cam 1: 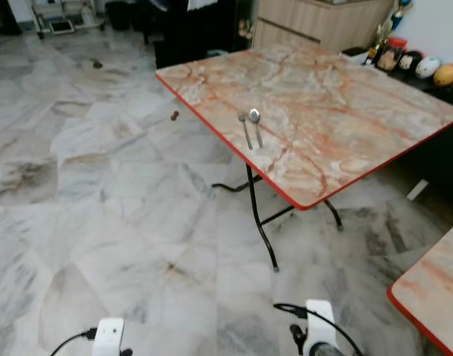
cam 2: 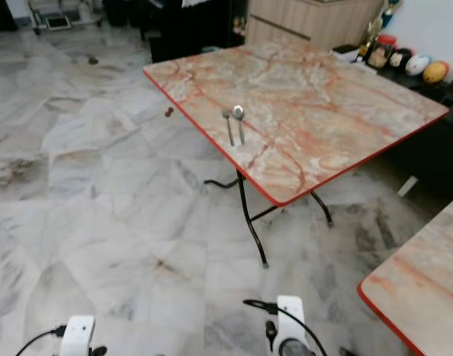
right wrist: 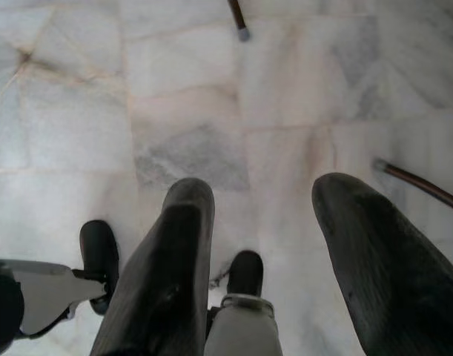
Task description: Setting the table
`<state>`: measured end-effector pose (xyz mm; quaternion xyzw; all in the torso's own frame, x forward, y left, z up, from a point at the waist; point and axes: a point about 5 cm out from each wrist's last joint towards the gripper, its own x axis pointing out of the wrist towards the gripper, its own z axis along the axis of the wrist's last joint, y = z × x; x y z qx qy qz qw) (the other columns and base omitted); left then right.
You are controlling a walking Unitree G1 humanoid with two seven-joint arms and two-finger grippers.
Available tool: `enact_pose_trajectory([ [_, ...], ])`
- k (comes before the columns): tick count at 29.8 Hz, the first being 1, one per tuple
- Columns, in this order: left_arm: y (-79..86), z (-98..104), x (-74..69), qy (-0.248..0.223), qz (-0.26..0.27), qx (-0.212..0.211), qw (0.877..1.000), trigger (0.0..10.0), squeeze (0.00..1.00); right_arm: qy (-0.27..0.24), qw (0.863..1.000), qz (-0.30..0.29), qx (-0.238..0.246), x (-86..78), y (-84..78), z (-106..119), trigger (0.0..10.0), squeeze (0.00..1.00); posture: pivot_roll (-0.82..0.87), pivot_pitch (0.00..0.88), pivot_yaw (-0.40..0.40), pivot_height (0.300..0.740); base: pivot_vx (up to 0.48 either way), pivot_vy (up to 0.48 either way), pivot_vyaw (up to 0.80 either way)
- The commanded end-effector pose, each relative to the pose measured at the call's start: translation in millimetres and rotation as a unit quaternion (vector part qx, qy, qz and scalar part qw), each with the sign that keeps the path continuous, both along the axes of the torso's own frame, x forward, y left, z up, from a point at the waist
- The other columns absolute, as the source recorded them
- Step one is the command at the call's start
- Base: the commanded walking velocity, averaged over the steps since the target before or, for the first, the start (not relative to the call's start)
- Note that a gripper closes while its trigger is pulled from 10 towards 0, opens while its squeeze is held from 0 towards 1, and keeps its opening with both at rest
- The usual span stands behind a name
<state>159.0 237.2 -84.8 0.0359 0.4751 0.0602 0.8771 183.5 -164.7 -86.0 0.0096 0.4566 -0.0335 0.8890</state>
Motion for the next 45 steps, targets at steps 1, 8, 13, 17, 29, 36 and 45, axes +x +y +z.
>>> enact_pose_trajectory([
  [1, -2.8, 0, 1.7, 0.001, -0.005, 0.001, 1.000, 10.0, 0.00, 0.000, 1.000, -0.005, -0.001, -0.4, -2.7, 0, 10.0, 0.00, 0.04, 0.000, -0.049, 0.740, 0.000, 0.341, 0.00],
  [8, -13.1, 4, 17.3, -0.014, -0.010, -0.001, 1.000, 10.0, 0.00, -0.001, 1.000, -0.004, -0.001, -0.3, -2.9, 0, 10.0, 0.00, 0.04, 0.000, -0.050, 0.740, 0.000, 0.194, 0.00],
  [13, -17.8, 8, 27.4, -0.026, -0.016, -0.003, 1.000, 10.0, 0.00, -0.001, 1.000, -0.005, -0.001, -0.1, -2.8, 0, 10.0, 0.00, 0.04, 0.000, -0.050, 0.740, 0.000, 0.000, 0.00],
  [17, -18.5, 9, 29.9, -0.030, -0.016, -0.003, 0.999, 10.0, 0.00, -0.001, 1.000, -0.006, 0.000, 0.1, -2.5, 0, 10.0, 0.00, 0.04, 0.000, -0.050, 0.740, 0.000, 0.000, 0.00],
  [29, -23.7, 9, 31.2, -0.033, -0.023, -0.008, 0.999, 10.0, 0.00, -0.002, 1.000, -0.009, -0.001, -0.1, -2.3, 0, 10.0, 0.00, 0.04, 0.000, -0.049, 0.740, 0.000, 0.000, 0.00],
  [36, -23.1, 8, 28.9, -0.035, -0.046, -0.002, 0.998, 10.0, 0.00, -0.002, 1.000, -0.016, -0.005, -0.5, -2.3, 0, 10.0, 0.00, 0.04, 0.000, -0.045, 0.740, 0.000, 0.000, 0.00],
  [45, -18.5, 11, 31.7, -0.045, -0.063, 0.003, 0.997, 10.0, 0.00, -0.003, 1.000, -0.028, 0.003, -0.7, 6.2, -1, 10.0, 0.00, 0.04, 0.000, -0.008, 0.740, 0.000, 0.000, 0.00],
])
